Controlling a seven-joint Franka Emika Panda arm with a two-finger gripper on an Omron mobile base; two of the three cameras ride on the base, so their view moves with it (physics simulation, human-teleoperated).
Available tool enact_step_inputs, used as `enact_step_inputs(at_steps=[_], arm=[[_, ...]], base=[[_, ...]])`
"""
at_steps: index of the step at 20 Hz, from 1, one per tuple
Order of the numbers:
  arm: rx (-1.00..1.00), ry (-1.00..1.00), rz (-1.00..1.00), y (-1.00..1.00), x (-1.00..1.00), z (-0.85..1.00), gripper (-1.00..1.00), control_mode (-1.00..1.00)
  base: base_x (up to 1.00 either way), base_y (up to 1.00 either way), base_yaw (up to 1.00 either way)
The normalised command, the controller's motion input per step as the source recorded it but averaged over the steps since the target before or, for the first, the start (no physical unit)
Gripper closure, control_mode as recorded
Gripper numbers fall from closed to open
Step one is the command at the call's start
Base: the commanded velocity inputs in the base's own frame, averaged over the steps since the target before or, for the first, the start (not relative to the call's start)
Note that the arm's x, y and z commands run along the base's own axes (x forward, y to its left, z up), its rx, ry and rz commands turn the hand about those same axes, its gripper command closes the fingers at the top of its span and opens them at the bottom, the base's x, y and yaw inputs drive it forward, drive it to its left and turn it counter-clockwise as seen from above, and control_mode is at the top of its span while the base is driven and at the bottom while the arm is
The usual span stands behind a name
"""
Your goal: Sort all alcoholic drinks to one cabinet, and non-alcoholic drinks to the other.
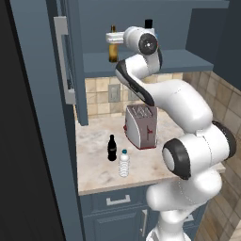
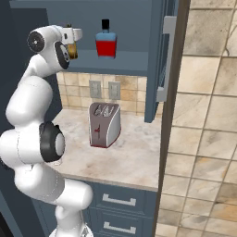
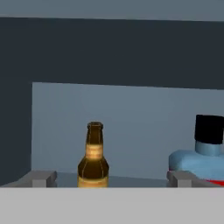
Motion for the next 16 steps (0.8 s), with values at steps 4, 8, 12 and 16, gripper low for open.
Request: enact_step_inputs(at_steps=[4,8,12,16], arm=[[0.00,0.00,-0.06,-0.13,-0.58,0.05,-1.00,-1.00],[0.00,0.00,-0.05,-0.09,-0.59,0.00,-1.00,-1.00],[0.00,0.00,-0.04,-0.10,-0.54,0.01,-1.00,-1.00],[0.00,0.01,-0.03,-0.12,-0.49,0.12,-1.00,-1.00]], base=[[0.00,0.00,0.00],[0.00,0.00,0.00],[0.00,0.00,0.00],[0.00,0.00,0.00]])
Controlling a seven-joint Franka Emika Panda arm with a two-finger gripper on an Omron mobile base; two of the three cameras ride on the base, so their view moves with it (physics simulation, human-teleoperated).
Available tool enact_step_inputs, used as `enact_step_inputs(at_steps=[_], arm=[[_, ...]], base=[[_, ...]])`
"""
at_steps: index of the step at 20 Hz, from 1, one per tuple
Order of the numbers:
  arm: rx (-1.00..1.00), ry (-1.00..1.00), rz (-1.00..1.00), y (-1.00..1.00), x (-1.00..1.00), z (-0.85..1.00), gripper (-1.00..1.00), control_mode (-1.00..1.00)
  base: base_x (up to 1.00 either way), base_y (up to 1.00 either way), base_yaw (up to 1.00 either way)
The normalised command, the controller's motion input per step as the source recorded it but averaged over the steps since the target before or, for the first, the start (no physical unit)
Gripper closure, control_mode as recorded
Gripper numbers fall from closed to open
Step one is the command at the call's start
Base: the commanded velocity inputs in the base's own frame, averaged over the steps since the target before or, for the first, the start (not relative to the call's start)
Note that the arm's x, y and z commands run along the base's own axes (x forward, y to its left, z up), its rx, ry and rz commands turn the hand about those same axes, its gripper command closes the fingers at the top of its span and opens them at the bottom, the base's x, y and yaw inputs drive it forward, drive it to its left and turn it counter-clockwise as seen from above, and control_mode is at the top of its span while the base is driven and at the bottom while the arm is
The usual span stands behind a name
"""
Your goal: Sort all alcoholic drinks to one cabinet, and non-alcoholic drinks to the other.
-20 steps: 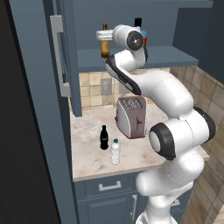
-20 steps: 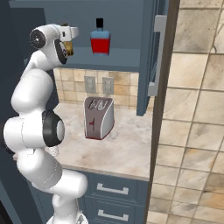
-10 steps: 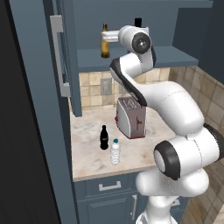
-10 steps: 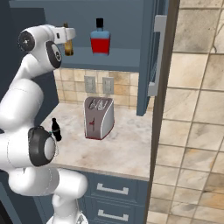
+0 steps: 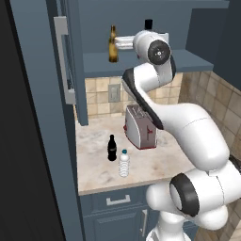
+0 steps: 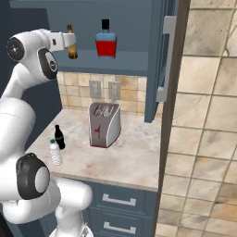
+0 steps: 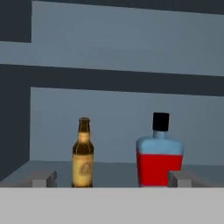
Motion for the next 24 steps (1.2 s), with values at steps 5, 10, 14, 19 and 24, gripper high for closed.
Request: enact_step_inputs(at_steps=[5,10,14,19,24], arm=[[0.02,0.06,-0.02,-0.19,-0.47,0.23,-1.00,-1.00],[0.03,0.06,-0.02,-0.21,-0.51,0.18,-1.00,-1.00],[0.03,0.04,-0.02,-0.18,-0.67,0.01,-1.00,-1.00],[0.03,0.02,-0.01,-0.12,-0.71,0.00,-1.00,-1.00],[0.01,0.04,0.00,-0.04,-0.63,0.00,-1.00,-1.00]], base=[[0.00,0.00,0.00],[0.00,0.00,0.00],[0.00,0.00,0.00],[0.00,0.00,0.00],[0.00,0.00,0.00]])
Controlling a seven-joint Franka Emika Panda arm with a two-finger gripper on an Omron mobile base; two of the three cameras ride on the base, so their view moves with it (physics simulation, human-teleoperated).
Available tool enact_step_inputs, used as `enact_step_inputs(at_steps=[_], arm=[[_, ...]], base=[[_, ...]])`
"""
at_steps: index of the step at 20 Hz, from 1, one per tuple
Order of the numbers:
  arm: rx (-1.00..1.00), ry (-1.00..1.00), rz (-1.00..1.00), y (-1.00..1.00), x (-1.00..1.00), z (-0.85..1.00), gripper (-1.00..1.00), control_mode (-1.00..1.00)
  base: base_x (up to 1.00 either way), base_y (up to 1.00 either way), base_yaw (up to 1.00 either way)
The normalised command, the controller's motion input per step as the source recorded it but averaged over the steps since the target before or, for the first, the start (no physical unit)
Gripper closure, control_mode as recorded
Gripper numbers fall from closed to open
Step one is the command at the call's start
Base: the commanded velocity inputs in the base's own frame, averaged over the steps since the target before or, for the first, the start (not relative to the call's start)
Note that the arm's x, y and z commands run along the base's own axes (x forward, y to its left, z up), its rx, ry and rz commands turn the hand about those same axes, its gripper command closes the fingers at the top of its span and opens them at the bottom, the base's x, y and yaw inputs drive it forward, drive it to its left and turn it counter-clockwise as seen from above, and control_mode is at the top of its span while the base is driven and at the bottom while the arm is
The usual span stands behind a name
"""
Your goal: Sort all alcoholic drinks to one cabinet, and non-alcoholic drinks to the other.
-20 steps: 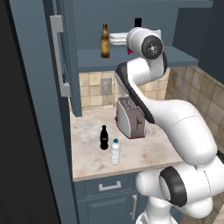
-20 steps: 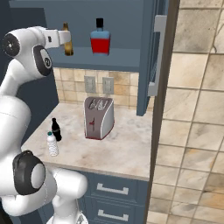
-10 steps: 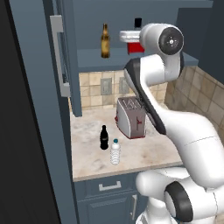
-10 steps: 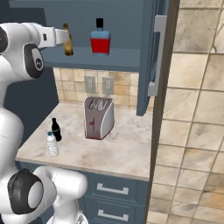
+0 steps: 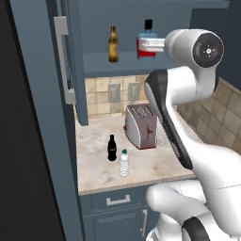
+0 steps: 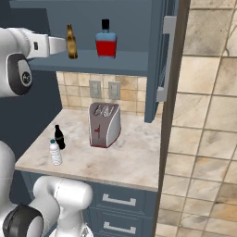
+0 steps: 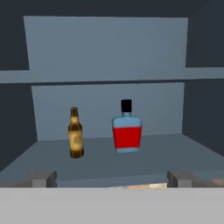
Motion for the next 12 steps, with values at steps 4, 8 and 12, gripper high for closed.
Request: enact_step_inputs(at_steps=[4,8,12], arm=[[0.01,0.07,0.00,0.00,-0.60,0.00,-1.00,-1.00],[0.01,0.09,0.00,0.00,-0.60,0.00,-1.00,-1.00],[0.00,0.10,0.00,0.00,-0.57,0.00,-1.00,-1.00]], base=[[0.00,0.00,0.00],[0.00,0.00,0.00],[0.00,0.00,0.00]])
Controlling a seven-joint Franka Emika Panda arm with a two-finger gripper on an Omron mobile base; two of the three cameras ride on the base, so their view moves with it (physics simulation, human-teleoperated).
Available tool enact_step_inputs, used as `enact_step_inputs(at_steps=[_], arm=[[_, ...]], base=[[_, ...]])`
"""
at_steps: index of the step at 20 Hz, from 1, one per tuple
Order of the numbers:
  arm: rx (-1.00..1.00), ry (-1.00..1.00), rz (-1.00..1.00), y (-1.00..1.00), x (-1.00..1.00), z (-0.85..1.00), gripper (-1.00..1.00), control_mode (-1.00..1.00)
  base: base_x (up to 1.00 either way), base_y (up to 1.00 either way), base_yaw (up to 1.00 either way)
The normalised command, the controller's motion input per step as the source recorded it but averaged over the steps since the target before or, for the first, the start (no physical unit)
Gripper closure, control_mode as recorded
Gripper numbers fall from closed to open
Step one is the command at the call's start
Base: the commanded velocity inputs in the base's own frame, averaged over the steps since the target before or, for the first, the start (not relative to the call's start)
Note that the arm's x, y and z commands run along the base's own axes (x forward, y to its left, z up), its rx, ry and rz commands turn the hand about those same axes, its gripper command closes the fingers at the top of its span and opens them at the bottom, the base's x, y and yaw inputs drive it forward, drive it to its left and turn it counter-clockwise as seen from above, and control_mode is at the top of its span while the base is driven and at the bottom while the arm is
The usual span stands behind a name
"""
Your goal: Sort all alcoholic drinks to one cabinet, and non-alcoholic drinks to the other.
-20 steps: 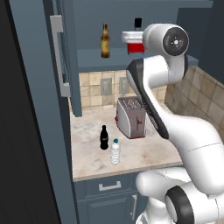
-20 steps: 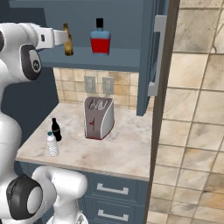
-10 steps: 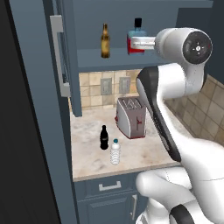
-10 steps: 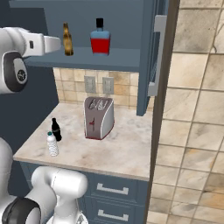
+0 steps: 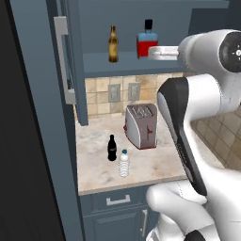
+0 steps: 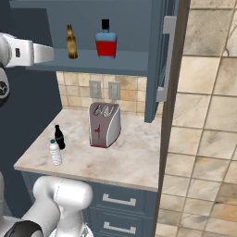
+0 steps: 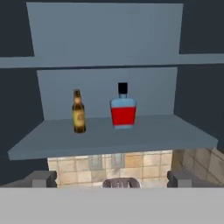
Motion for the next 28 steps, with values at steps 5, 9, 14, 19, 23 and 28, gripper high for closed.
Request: enact_step_inputs(at_steps=[5,9,14,19,23,28], arm=[[0.00,0.07,0.00,-0.01,-0.57,0.00,-1.00,-1.00],[0.00,0.04,0.03,-0.01,-0.57,-0.04,-1.00,-1.00],[0.00,0.05,0.07,0.00,-0.46,-0.10,-1.00,-1.00],[0.00,0.06,0.14,0.00,-0.06,-0.26,-1.00,-1.00],[0.00,0.01,0.19,0.00,0.00,-0.44,-1.00,-1.00],[0.01,0.00,0.18,0.01,-0.01,-0.40,-1.00,-1.00]], base=[[0.00,0.00,0.00],[0.00,0.00,0.00],[0.00,0.00,0.00],[0.00,0.00,0.00],[0.00,0.00,0.00],[0.00,0.00,0.00]])
